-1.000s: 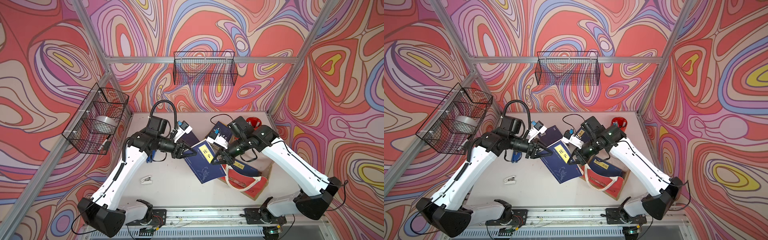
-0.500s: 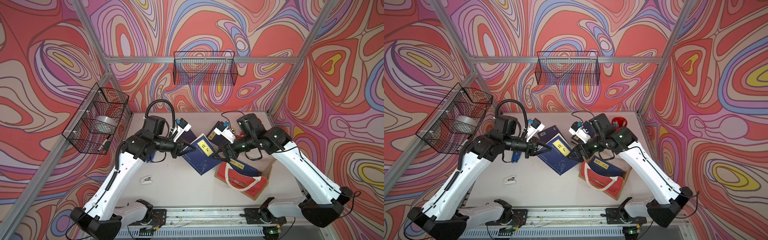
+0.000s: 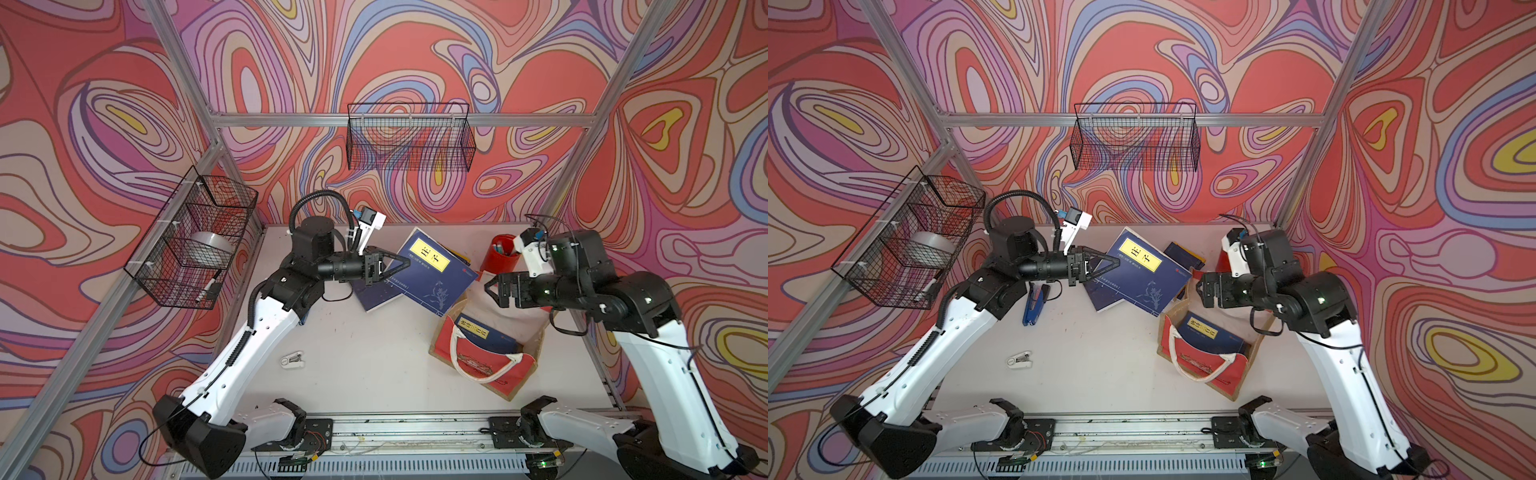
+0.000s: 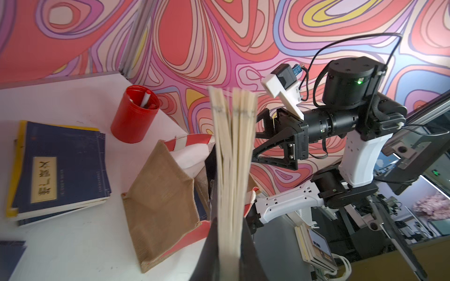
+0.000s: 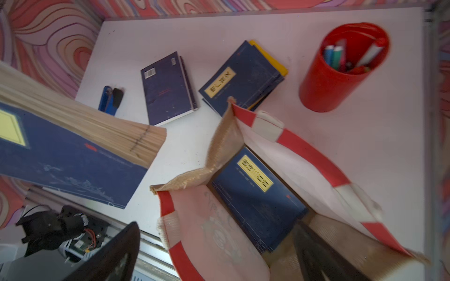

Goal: Put the books into the canvas bag
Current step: Place the book in the canvas bag.

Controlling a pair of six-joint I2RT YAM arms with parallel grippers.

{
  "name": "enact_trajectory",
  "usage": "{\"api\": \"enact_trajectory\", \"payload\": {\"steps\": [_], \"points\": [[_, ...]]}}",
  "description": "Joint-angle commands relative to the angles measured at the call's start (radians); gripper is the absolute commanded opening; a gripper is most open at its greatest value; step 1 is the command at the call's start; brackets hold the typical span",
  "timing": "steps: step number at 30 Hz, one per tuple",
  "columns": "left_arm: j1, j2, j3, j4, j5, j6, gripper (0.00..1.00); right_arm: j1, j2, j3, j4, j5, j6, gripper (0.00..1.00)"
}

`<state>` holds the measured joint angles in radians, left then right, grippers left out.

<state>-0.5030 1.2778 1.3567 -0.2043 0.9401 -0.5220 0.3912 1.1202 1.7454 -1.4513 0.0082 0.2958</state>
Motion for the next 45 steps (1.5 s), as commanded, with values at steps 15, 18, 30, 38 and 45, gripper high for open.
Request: {"api": "enact_trajectory", "payload": {"steps": [15,18,30,38,45], "points": [[-0.443,0.458,0.361,-0.064,-0.411,-0.048,0.0,-0.005,-0.173,0.059,-0.247,0.226,0.247,0.98],[-0.492,0.498,0.406,-0.159,-0.545,-0.034,0.0,-0.005,-0.181,0.054,-0.247,0.24,0.247,0.98],[-0.596,0.649,0.49,-0.246,-0.771,-0.171,0.0,-0.005,-0.21,-0.016,-0.205,0.227,0.237,0.98],[-0.596,0.725,0.536,-0.272,-0.75,-0.214,0.03,-0.006,-0.236,-0.109,-0.195,0.155,0.23,0.98],[-0.593,0.693,0.544,-0.315,-0.801,-0.179,0.46,-0.006,-0.26,-0.174,-0.178,0.159,0.243,0.98]]}}
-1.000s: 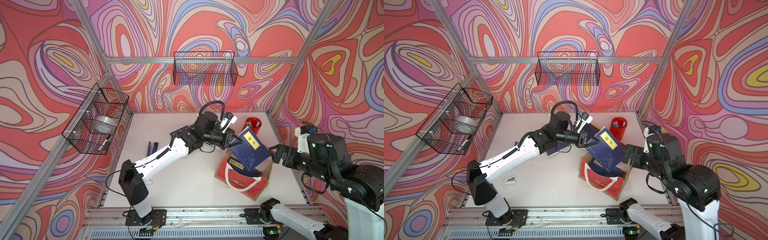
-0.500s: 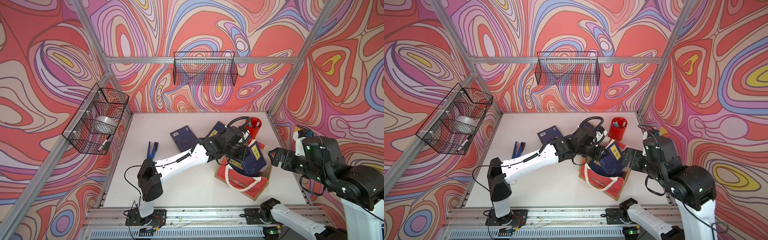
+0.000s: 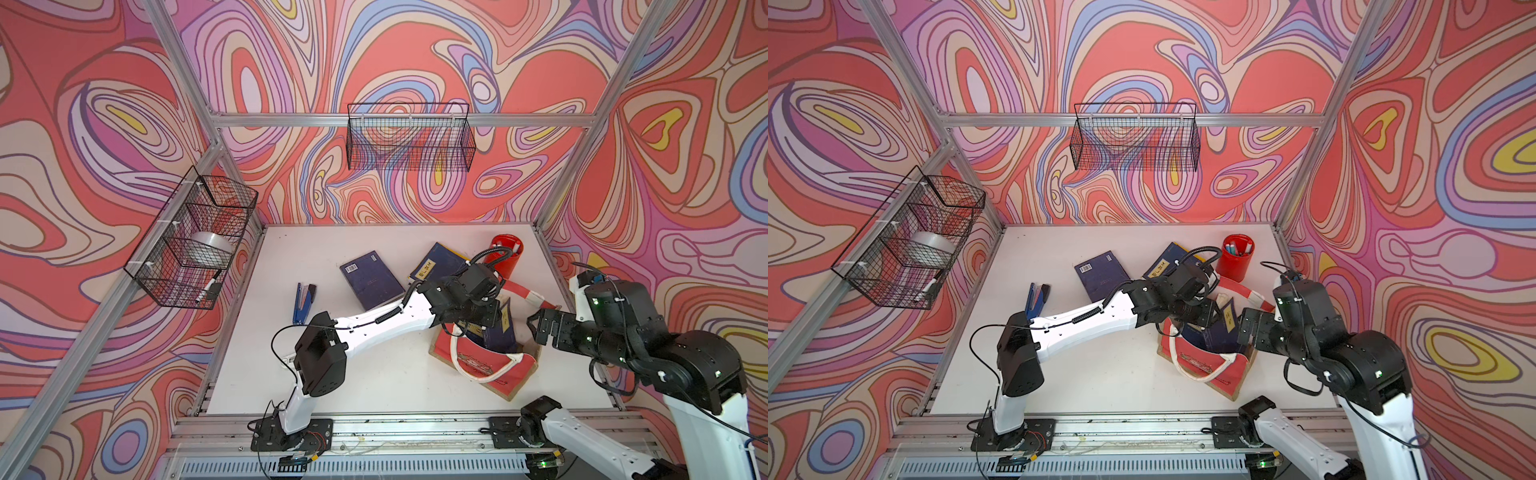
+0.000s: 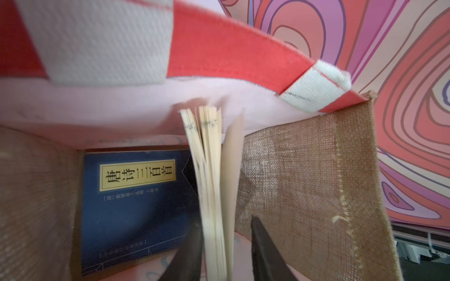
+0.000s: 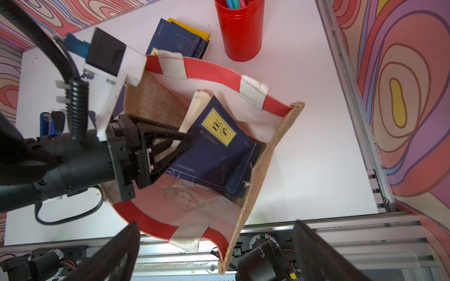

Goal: Put the books into the canvas bag
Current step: Place the book in the canvas bag, then move the canvas bag to the center of the board.

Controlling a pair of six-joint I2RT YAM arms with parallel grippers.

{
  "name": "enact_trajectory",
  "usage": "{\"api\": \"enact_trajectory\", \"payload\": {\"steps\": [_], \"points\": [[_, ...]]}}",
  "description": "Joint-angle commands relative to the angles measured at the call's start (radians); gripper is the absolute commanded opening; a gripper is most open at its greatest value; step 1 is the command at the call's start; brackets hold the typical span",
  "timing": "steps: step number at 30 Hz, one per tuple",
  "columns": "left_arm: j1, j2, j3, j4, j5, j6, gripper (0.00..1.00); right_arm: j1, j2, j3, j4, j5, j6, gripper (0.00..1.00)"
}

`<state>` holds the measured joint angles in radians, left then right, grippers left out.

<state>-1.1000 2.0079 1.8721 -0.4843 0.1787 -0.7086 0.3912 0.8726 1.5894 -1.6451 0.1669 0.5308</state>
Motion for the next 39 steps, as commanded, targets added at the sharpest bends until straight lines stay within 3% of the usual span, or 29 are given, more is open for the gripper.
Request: {"api": "enact_trajectory", "payload": {"steps": [1,5,11,17,22,27,30,33,34,36,39], "points": [[0.007,-0.041,0.03,-0.039,-0.041,0.015,0.47,-0.006,-0.014,-0.025,0.017,0.006,0.01,0.99],[0.035,-0.079,0.045,-0.061,-0.022,0.072,0.49,-0.006,-0.024,-0.06,0.018,0.071,0.034,0.98],[0.064,-0.107,0.192,-0.291,-0.073,0.24,0.51,-0.005,-0.01,-0.078,0.006,0.16,0.047,0.98],[0.075,-0.141,0.233,-0.46,-0.139,0.339,0.52,-0.005,0.002,-0.096,-0.005,0.198,0.064,0.98],[0.075,-0.082,0.321,-0.645,-0.194,0.407,0.52,-0.004,-0.014,-0.125,0.006,0.198,0.076,0.98],[0.071,-0.013,0.346,-0.699,-0.182,0.449,0.51,-0.005,-0.012,-0.151,0.021,0.188,0.075,0.98],[0.059,0.03,0.364,-0.73,-0.237,0.458,0.51,-0.005,-0.015,-0.147,0.023,0.191,0.072,0.99],[0.052,0.057,0.371,-0.738,-0.238,0.467,0.39,-0.005,-0.013,-0.15,0.028,0.195,0.065,0.98],[0.052,0.069,0.378,-0.749,-0.241,0.468,0.31,-0.005,-0.011,-0.151,0.03,0.195,0.063,0.98],[0.053,0.083,0.399,-0.778,-0.273,0.461,0.04,-0.005,-0.009,-0.153,0.035,0.196,0.06,0.99],[0.052,0.056,0.376,-0.784,-0.343,0.453,0.0,-0.005,-0.013,-0.159,0.047,0.2,0.055,0.98]]}}
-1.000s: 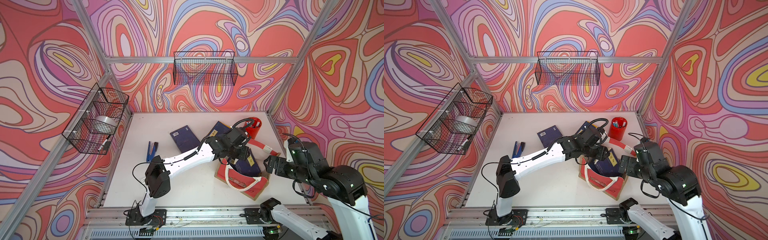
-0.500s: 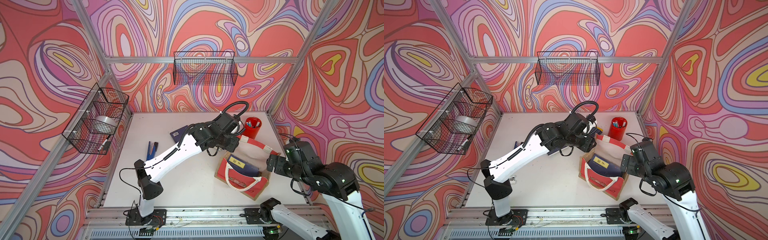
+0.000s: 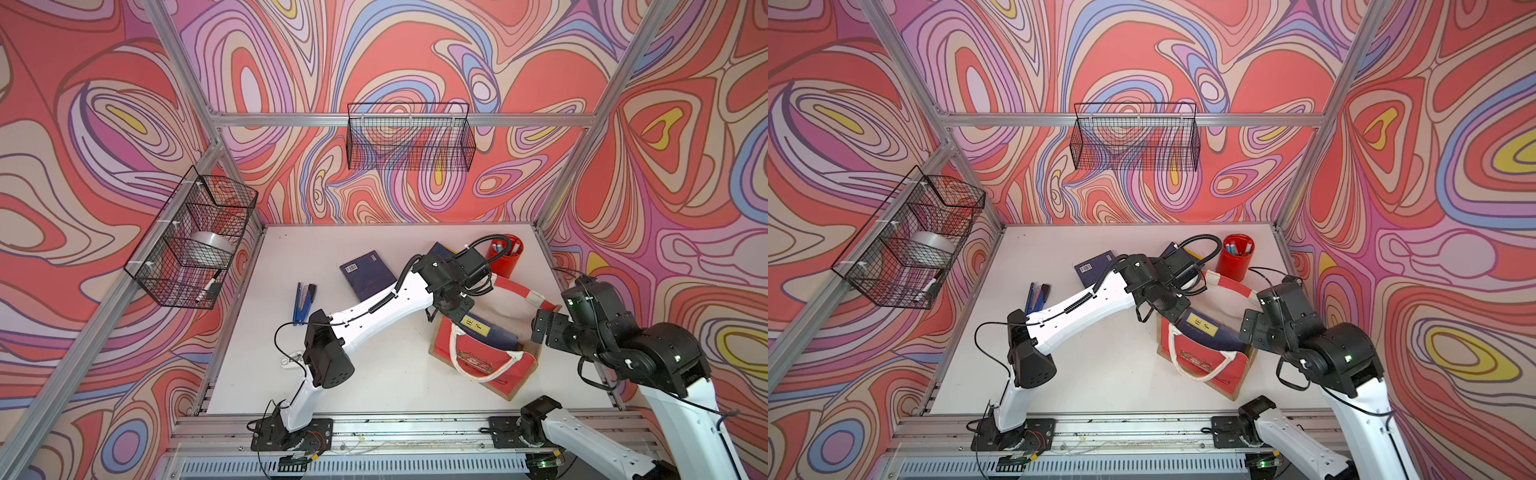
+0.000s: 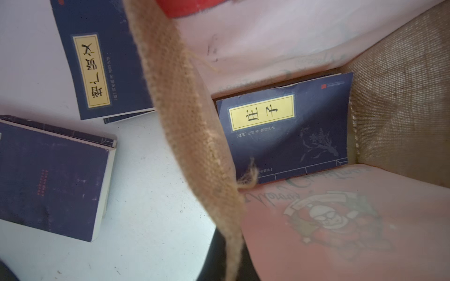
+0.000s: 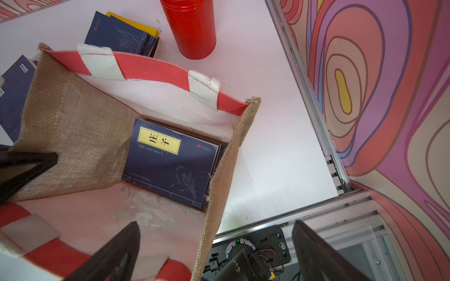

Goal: Put the books into the canvas bag
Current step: Move the canvas bag to the center of the board.

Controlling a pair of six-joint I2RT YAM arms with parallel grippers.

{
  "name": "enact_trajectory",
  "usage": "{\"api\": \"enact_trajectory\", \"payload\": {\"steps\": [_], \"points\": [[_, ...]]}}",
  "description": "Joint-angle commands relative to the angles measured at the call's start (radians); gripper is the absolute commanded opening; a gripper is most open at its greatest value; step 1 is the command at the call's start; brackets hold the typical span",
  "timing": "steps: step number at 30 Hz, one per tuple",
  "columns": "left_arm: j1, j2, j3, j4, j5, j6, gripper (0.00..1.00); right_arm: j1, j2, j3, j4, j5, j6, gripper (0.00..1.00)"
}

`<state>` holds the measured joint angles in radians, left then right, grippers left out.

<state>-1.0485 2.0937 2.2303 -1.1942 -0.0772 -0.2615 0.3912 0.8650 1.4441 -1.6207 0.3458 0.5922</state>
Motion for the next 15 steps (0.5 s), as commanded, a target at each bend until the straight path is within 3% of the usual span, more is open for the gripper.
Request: {"api": "enact_trajectory", "payload": {"steps": [1,9,15], "points": [[0.001,-0.049,0.0,-0.066,-0.105,0.007,0.0,-0.005,-0.004,-0.018,0.032,0.023,-0.011,0.99],[0.015,-0.191,-0.173,-0.102,-0.193,0.025,0.0,-0.005,0.033,-0.068,0.148,0.002,-0.062,0.98],[0.044,-0.304,-0.35,-0.049,-0.186,-0.028,0.0,-0.006,0.09,-0.093,0.266,-0.065,-0.114,0.98]]}}
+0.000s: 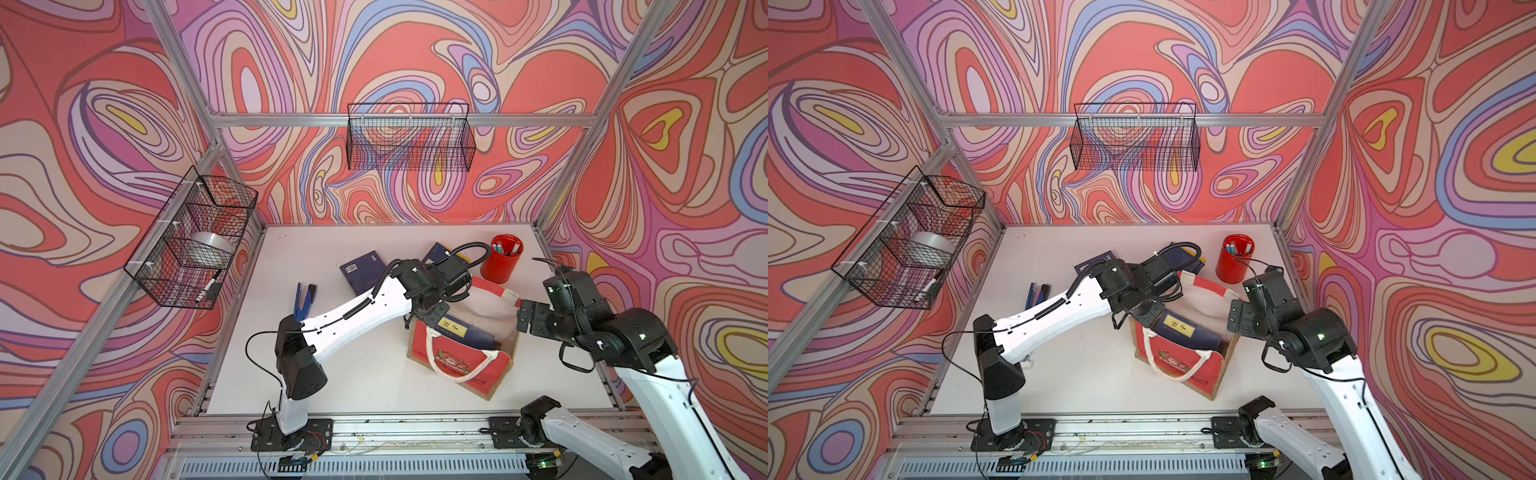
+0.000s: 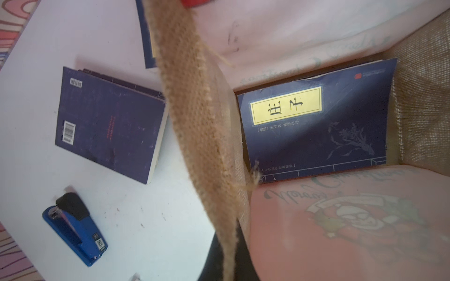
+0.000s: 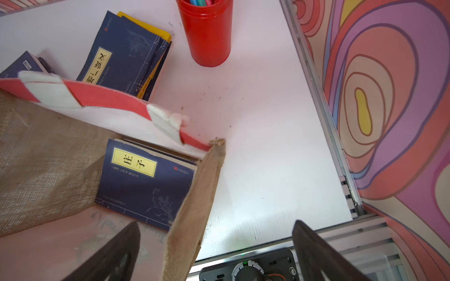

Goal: Put the books into the canvas bag
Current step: Move the canvas bag to the center of the board.

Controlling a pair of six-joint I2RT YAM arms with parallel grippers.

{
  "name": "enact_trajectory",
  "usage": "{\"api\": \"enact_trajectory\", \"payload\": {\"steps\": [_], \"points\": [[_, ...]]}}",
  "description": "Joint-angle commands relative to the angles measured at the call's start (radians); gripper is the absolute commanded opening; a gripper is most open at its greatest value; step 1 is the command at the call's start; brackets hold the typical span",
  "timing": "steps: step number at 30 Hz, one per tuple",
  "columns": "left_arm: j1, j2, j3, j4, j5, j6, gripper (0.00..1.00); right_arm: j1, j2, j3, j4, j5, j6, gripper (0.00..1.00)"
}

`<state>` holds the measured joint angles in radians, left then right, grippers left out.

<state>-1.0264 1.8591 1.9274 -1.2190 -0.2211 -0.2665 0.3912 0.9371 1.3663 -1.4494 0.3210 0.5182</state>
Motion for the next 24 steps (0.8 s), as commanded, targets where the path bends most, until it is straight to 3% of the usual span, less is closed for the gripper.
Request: {"api": "enact_trajectory", "payload": {"steps": [1,3,6,11,14,19,24], "points": [[0.029,-0.081,-0.061,-0.008,-0.037,-0.031,0.0,-0.005,0.023,-0.019,0.118,-0.065,-0.053,0.98],[0.056,-0.107,-0.091,0.034,-0.011,-0.042,0.09,-0.006,0.026,-0.029,0.181,-0.138,-0.09,0.98],[0.105,-0.152,-0.113,0.078,0.02,-0.051,0.08,-0.005,0.03,-0.051,0.244,-0.217,-0.13,0.98],[0.179,-0.211,-0.138,0.122,0.105,-0.02,0.07,-0.006,0.059,-0.062,0.277,-0.205,-0.135,0.98],[0.205,-0.237,-0.168,0.141,0.12,-0.01,0.0,-0.005,0.082,-0.054,0.294,-0.189,-0.133,0.98],[0.238,-0.261,-0.209,0.117,0.136,0.006,0.0,-0.005,0.122,-0.051,0.333,-0.168,-0.142,0.98],[0.241,-0.333,-0.288,0.107,0.268,0.043,0.0,-0.031,0.202,-0.03,0.399,-0.16,-0.161,0.98]]}}
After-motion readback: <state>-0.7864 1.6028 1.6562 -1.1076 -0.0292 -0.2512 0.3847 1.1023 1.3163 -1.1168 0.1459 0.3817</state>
